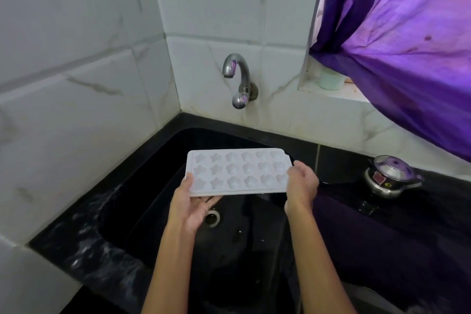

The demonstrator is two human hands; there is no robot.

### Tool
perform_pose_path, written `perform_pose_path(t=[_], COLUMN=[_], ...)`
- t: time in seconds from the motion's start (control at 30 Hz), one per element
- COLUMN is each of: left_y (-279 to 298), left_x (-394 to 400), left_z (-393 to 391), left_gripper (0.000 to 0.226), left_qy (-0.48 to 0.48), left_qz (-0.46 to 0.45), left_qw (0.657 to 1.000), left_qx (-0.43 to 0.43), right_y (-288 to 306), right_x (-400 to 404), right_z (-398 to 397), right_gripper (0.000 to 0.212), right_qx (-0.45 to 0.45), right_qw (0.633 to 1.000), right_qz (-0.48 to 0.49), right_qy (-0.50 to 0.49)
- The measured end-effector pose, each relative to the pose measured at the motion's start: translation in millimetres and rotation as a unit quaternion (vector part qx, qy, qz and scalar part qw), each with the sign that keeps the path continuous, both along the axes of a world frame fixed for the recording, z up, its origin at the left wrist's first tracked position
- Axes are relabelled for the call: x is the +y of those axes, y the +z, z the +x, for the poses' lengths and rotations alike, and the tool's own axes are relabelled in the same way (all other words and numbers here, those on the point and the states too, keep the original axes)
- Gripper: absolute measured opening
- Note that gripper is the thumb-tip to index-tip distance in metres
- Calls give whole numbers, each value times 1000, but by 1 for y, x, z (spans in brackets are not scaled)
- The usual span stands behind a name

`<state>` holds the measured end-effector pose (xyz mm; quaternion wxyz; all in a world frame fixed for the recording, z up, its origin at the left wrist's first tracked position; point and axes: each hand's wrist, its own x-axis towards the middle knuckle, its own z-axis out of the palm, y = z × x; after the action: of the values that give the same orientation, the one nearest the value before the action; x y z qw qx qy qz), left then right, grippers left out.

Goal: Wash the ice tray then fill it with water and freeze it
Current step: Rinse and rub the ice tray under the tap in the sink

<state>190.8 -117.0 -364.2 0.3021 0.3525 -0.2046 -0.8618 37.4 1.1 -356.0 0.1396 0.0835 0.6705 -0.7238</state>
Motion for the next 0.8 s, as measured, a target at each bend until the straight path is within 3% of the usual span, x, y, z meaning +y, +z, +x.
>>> perform_pose_path(t=[0.07,0.1,0.17,0.27,0.47,0.57,0.63,0.7,0.8], left_y=[-2,-4,-6,-9,-11,-12,-13,-15,-17], left_x=[-15,-22,-33,-48,-68,-74,-78,-82,-85], left_z=[-11,-15,-25,-40,-62,-70,-76,-80,-86], left_gripper=[39,39,38,36,30,31,30,30,30], left_qy=[-4,-7,-13,-22,-35,-50,-58,-62,-62], left_qz=[-5,-8,-9,2,-2,-5,-8,-9,-10], left_qw=[1000,1000,1000,1000,999,998,998,997,997], left_qx=[3,4,7,12,23,26,31,34,33], right_y=[8,13,25,41,50,40,35,32,32], right_x=[-18,-30,-59,-105,-180,-205,-216,-221,-220], right_z=[-7,-12,-20,-33,-77,-100,-112,-119,-120], right_gripper=[43,45,44,43,47,51,54,52,47], right_qx=[129,179,234,239,28,-95,-167,-202,-203], right_qw=[979,968,962,960,981,973,949,923,923], right_qz=[155,176,138,97,26,-104,-206,-284,-292], right_qy=[4,2,26,104,192,184,172,164,150])
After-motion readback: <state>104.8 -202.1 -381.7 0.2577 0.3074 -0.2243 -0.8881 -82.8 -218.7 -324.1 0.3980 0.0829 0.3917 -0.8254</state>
